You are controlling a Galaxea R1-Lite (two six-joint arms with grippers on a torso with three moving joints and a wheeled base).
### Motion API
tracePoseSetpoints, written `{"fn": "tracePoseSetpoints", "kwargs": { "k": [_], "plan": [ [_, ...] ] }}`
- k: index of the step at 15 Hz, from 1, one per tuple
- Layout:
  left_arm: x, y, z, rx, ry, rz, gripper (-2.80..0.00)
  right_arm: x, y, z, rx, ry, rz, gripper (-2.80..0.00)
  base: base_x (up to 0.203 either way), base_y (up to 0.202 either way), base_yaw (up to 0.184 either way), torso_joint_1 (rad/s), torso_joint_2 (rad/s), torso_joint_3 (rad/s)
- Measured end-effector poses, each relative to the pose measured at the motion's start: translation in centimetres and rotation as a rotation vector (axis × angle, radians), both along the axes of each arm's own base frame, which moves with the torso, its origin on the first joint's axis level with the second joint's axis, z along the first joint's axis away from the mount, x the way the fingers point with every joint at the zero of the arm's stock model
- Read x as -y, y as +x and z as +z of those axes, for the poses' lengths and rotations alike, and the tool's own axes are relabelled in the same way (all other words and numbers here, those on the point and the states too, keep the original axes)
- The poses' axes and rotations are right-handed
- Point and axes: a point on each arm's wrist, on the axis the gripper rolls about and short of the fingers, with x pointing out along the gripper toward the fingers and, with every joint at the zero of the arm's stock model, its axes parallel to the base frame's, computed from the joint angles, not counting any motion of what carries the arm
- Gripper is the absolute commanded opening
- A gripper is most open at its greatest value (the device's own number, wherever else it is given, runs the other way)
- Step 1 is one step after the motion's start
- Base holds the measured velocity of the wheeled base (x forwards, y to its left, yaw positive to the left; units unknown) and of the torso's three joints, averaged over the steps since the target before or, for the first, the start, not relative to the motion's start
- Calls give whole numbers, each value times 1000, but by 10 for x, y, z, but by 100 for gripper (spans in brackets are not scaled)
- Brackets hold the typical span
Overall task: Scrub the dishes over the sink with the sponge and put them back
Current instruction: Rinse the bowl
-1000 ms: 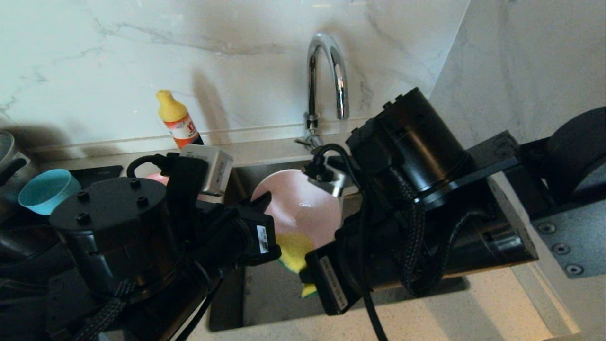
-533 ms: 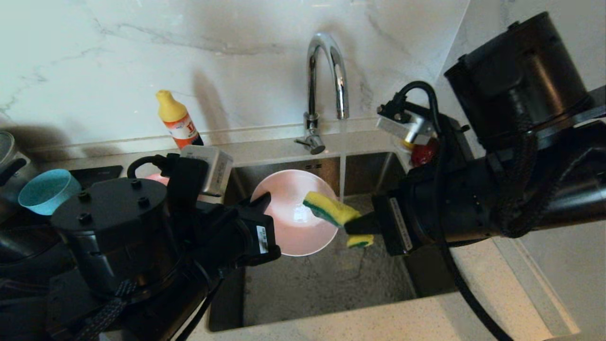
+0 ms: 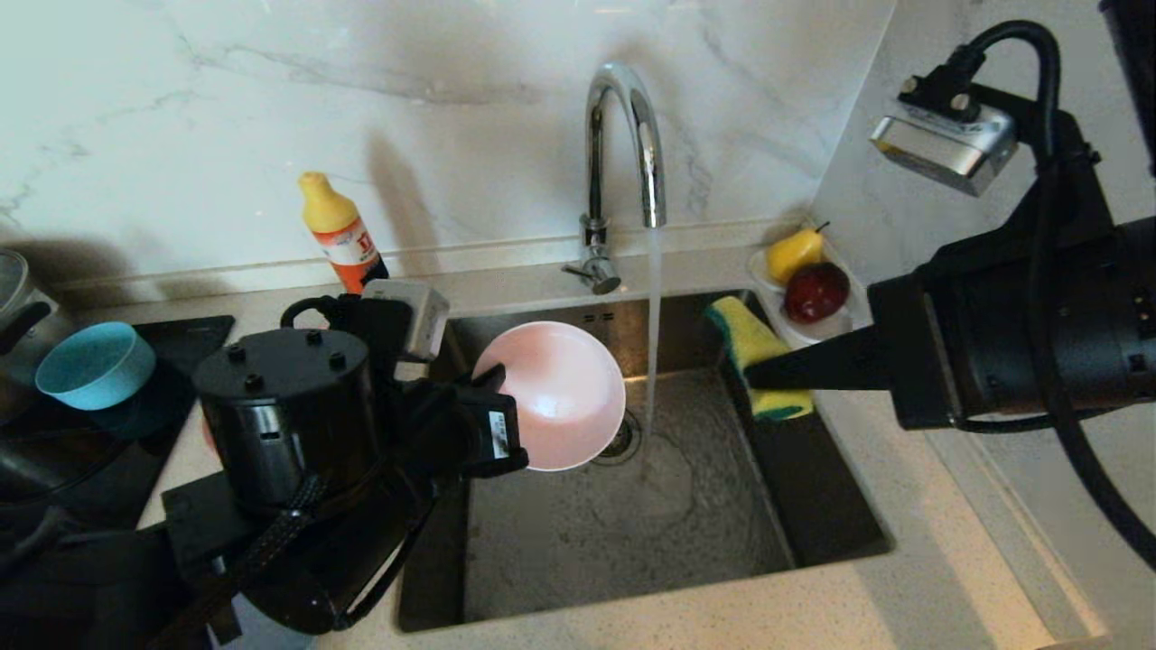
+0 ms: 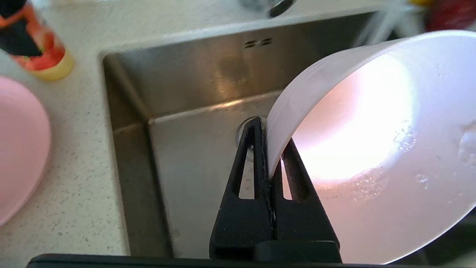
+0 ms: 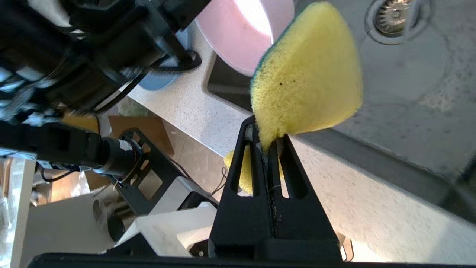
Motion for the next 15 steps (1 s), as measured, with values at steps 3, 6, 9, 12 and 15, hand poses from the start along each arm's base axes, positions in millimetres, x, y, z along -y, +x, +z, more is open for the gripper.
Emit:
{"fn": "tracePoseSetpoints", "kwargs": {
  "k": [3, 6, 9, 12, 15],
  "plan": [
    [4, 21, -9, -72, 12, 43, -280, 17, -15, 3, 9, 7, -11, -280, 0, 0, 0, 0, 0, 0],
    [15, 37, -13, -212, 11, 49, -280, 29, -25, -3, 2, -1, -17, -280, 0, 0, 0, 0, 0, 0],
    [32, 56, 3, -339, -58, 9, -280, 38, -33, -13, -15, -17, -22, -280, 0, 0, 0, 0, 0, 0],
    [51, 77, 7, -495, -134, -1, -280, 44, -36, -23, -35, -35, -35, -280, 0, 0, 0, 0, 0, 0],
    [67, 99, -4, -594, -169, 24, -280, 49, -35, -30, -54, -48, -57, -280, 0, 0, 0, 0, 0, 0]
  ]
}}
